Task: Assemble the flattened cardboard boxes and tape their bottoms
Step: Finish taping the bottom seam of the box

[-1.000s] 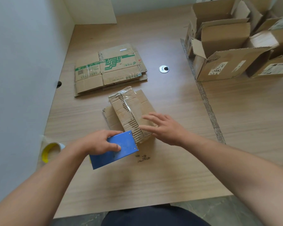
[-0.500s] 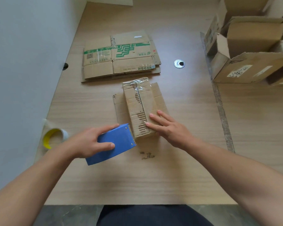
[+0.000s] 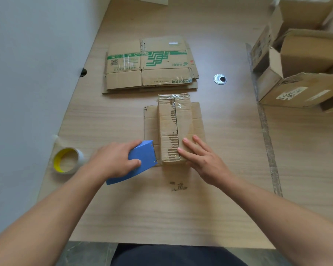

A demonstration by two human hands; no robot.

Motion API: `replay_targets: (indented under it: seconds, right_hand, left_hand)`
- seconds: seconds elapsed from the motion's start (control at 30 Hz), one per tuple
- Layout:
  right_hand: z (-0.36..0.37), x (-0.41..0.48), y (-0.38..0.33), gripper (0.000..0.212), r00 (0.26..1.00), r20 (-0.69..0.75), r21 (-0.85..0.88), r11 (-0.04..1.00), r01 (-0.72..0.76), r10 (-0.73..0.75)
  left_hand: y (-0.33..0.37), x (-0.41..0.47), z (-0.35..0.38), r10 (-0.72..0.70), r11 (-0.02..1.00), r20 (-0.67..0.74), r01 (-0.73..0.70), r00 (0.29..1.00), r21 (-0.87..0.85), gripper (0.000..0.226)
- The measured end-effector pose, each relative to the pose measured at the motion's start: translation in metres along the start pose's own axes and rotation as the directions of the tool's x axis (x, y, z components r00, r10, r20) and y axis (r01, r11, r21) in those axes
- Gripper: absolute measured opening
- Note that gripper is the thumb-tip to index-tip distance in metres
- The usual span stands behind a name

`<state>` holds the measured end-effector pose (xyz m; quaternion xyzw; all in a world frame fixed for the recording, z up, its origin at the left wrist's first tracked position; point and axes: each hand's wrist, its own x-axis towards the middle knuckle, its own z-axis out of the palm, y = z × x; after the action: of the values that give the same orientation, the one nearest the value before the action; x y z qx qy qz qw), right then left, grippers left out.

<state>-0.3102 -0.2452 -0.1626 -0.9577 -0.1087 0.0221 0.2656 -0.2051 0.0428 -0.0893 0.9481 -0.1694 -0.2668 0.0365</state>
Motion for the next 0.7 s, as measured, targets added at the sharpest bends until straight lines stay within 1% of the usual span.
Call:
replay_targets:
  seconds: [0.1,0.2,0.33,0.4,0.5,0.6,0.7]
  right_hand:
    - [0.002,-0.001,-0.006,0.049,0.999,0.012,0.010,0.999,-0.047,0.046]
    - [0.000,0.001,-0.010,0.047,0.995,0.049,0.009,0.996,-0.084,0.083]
    - [0.004,0.002,-0.022,0.043,0.990,0.003,0.042,0.990,-0.138,0.138]
    - [0.006,0.001,-0.027,0.042,0.985,-0.021,0.060,0.983,-0.172,0.173]
    - [0.008,0.002,-0.034,0.039,0.976,-0.027,0.114,0.970,-0.213,0.217]
    - [0.007,0.003,-0.038,0.036,0.954,-0.039,0.259,0.925,-0.279,0.298]
    - [0.006,0.001,-0.044,0.038,0.934,-0.069,0.344,0.887,-0.307,0.350]
  left_hand:
    - [0.014,0.003,-0.002,-0.009,0.999,-0.066,0.011,0.998,0.031,0.061]
    - [0.028,0.005,-0.006,-0.002,0.992,-0.121,0.018,0.993,0.126,0.057]
    - [0.045,-0.002,0.001,0.008,0.974,-0.195,0.036,0.981,0.222,0.050]
    - [0.054,-0.006,0.012,-0.005,0.969,-0.225,0.060,0.974,0.239,0.053]
    - [0.053,-0.008,0.026,-0.071,0.983,-0.224,0.107,0.972,0.150,0.054]
    - [0.034,-0.014,0.037,-0.139,0.990,-0.235,0.141,0.962,-0.009,0.060]
    - [0.007,-0.023,0.049,-0.220,0.970,-0.230,0.189,0.948,-0.153,0.069]
